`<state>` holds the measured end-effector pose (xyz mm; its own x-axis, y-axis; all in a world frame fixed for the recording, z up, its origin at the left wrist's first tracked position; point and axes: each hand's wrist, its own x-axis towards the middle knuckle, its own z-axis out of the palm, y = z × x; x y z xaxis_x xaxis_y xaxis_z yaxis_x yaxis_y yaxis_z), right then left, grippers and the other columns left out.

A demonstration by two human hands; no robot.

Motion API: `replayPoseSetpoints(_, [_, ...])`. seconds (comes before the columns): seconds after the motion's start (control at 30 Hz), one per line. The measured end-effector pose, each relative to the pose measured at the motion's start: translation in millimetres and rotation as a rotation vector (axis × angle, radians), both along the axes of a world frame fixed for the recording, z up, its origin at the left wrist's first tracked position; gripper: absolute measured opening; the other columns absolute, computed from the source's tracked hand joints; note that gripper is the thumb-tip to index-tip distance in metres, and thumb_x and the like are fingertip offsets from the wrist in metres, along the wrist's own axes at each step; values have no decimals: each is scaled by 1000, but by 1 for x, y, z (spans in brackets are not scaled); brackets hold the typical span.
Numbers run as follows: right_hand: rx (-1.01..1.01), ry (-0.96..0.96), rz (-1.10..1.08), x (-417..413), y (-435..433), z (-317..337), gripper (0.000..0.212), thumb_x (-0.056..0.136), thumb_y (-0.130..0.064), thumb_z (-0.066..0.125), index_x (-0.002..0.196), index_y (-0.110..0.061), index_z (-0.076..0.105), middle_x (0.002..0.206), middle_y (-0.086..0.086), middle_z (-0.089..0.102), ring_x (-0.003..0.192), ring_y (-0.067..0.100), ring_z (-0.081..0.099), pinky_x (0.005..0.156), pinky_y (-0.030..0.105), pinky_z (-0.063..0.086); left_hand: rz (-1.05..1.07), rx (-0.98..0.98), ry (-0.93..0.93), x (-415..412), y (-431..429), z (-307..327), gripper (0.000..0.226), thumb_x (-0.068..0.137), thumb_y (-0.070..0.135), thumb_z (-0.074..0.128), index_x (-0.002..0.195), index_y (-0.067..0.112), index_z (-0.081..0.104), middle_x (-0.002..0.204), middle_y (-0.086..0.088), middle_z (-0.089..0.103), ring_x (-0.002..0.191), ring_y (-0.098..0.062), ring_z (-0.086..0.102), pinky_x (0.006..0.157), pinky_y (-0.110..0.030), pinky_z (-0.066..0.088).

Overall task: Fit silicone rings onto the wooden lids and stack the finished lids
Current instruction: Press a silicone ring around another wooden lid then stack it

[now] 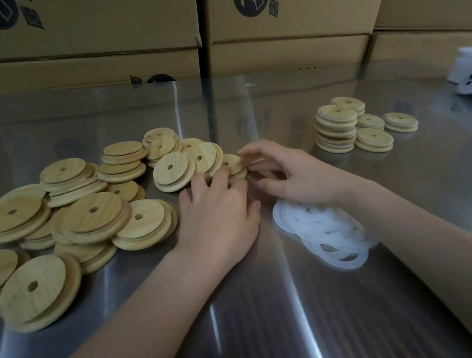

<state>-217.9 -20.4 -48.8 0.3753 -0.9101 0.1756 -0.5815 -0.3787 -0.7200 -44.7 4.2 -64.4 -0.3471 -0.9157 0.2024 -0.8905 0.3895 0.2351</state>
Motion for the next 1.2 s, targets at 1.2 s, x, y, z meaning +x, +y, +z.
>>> replayPoseSetpoints(1.2, [-100, -41, -282, -19, 1, 12, 23, 92, -13, 61, 89, -34, 70, 85, -3, 73, 78, 7, 64, 70, 19, 48, 185, -153, 22, 6, -14, 1, 45, 99, 37, 39, 142, 22, 36, 153, -12, 34, 141, -33, 32, 113, -57, 21])
